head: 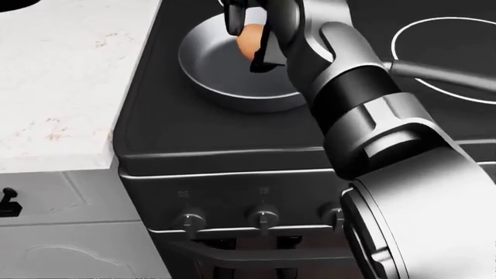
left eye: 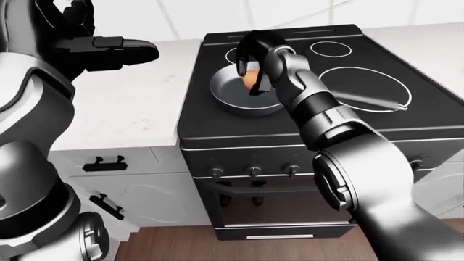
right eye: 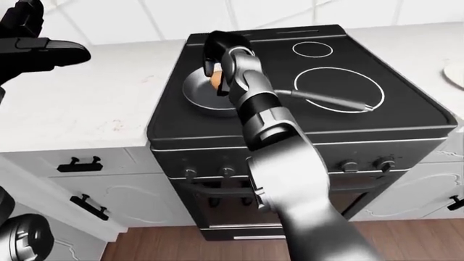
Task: Pick the egg from the plate and place it in the pan.
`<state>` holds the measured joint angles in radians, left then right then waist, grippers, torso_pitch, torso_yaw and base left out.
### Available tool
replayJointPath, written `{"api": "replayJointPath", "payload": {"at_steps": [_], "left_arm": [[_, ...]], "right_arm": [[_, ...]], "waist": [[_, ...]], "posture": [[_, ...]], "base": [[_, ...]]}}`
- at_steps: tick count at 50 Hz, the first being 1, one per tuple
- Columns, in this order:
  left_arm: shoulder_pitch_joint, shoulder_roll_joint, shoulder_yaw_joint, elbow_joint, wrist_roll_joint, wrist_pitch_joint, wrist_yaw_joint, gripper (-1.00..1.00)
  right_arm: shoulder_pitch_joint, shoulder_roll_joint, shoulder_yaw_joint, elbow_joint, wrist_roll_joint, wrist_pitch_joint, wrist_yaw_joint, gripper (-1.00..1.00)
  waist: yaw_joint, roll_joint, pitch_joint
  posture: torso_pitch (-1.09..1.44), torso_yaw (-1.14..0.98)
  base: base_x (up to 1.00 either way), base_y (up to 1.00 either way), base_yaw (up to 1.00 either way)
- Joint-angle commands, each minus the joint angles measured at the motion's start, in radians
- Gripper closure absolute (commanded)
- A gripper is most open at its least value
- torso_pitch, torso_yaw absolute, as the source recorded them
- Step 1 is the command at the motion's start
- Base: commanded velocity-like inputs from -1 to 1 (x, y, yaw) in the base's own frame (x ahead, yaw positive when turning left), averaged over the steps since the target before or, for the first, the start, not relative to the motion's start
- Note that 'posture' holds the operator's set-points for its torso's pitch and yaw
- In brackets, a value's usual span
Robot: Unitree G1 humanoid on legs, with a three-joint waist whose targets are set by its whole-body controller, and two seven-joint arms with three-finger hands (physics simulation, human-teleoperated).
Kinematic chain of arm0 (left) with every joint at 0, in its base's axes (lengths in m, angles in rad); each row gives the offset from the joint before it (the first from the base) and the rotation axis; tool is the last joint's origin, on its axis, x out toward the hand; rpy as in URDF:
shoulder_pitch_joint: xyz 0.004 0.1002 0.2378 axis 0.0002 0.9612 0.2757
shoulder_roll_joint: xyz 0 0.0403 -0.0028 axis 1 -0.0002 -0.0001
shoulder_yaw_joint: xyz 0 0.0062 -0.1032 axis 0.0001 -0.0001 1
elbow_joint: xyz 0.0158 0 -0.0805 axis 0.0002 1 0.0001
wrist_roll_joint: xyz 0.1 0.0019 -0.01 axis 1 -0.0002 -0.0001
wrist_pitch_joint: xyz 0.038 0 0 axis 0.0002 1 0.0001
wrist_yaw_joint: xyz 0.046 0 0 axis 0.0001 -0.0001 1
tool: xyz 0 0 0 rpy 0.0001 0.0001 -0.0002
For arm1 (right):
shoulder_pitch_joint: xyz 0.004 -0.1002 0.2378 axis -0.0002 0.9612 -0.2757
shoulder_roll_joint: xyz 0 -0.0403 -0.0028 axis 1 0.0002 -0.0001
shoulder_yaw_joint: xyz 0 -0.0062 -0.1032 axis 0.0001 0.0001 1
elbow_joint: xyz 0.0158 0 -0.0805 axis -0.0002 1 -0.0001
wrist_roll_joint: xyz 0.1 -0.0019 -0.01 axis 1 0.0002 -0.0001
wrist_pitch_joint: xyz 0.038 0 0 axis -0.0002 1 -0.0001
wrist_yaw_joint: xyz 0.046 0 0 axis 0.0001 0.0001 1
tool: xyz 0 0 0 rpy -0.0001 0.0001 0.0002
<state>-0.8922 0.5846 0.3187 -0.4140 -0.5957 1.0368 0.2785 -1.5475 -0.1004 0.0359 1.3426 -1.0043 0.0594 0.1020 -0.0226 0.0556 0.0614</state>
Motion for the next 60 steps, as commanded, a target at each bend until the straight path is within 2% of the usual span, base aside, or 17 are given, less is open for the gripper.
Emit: {"api": "replayJointPath", "payload": {"at_steps": [1,23,24,25,26,31,44,52,54,55,60], "left_arm": [[-0.035,0.015,0.014,-0.021,0.0,-0.021,0.005,-1.0],[-0.035,0.023,0.016,-0.019,-0.014,-0.025,0.014,-1.0],[-0.037,0.024,0.017,-0.02,-0.015,-0.023,0.014,-1.0],[-0.036,0.024,0.017,-0.02,-0.015,-0.024,0.014,-1.0],[-0.034,0.025,0.018,-0.019,-0.015,-0.026,0.014,-1.0],[-0.032,0.027,0.019,-0.016,-0.017,-0.03,0.013,-1.0],[-0.033,0.029,0.017,-0.016,-0.021,-0.03,0.016,-1.0],[-0.032,0.032,0.02,-0.018,-0.025,-0.029,0.018,-1.0],[-0.029,0.031,0.019,-0.017,-0.024,-0.033,0.017,-1.0],[-0.029,0.031,0.018,-0.017,-0.024,-0.033,0.017,-1.0],[-0.03,0.032,0.019,-0.018,-0.026,-0.031,0.018,-1.0]], "right_arm": [[-0.041,-0.006,-0.002,-0.043,0.003,-0.007,-0.027,1.0],[-0.034,-0.014,-0.007,-0.034,0.014,-0.001,-0.06,1.0],[-0.032,-0.015,-0.008,-0.032,0.014,-0.002,-0.063,0.98],[-0.033,-0.015,-0.008,-0.032,0.015,-0.002,-0.063,0.84],[-0.033,-0.014,-0.008,-0.032,0.015,-0.001,-0.063,0.83],[-0.033,-0.015,-0.008,-0.03,0.016,-0.001,-0.063,1.0],[-0.022,-0.012,-0.008,-0.03,0.018,0.0,-0.072,0.95],[-0.012,-0.007,-0.009,-0.029,0.021,0.002,-0.08,0.87],[-0.01,-0.007,-0.009,-0.028,0.022,0.002,-0.083,0.81],[-0.008,-0.006,-0.01,-0.028,0.023,0.002,-0.083,0.65],[0.0,-0.002,-0.01,-0.027,0.026,0.001,-0.088,0.56]], "waist": [[0.0,0.004,-0.033],[0.001,0.003,-0.034],[0.001,0.003,-0.033],[0.001,0.003,-0.033],[0.001,0.003,-0.033],[0.001,0.003,-0.033],[0.001,0.003,-0.034],[0.001,0.003,-0.034],[0.001,0.004,-0.034],[0.001,0.003,-0.034],[0.001,0.004,-0.035]], "posture": [[0.0,0.0],[0.0,0.0],[0.0,0.0],[0.0,0.0],[0.0,0.0],[0.0,0.0],[0.0,0.0],[0.0,0.0],[0.0,0.0],[0.0,0.0],[0.0,0.0]], "base": [[0.0,0.0,0.0],[0.0,0.0,0.0],[0.0,0.0,0.0],[0.0,0.0,0.0],[0.0,0.0,0.0],[0.0,0.0,0.0],[0.0,0.0,0.0],[0.0,0.0,0.0],[0.0,0.0,0.0],[0.0,0.0,0.0],[0.0,0.0,0.0]]}}
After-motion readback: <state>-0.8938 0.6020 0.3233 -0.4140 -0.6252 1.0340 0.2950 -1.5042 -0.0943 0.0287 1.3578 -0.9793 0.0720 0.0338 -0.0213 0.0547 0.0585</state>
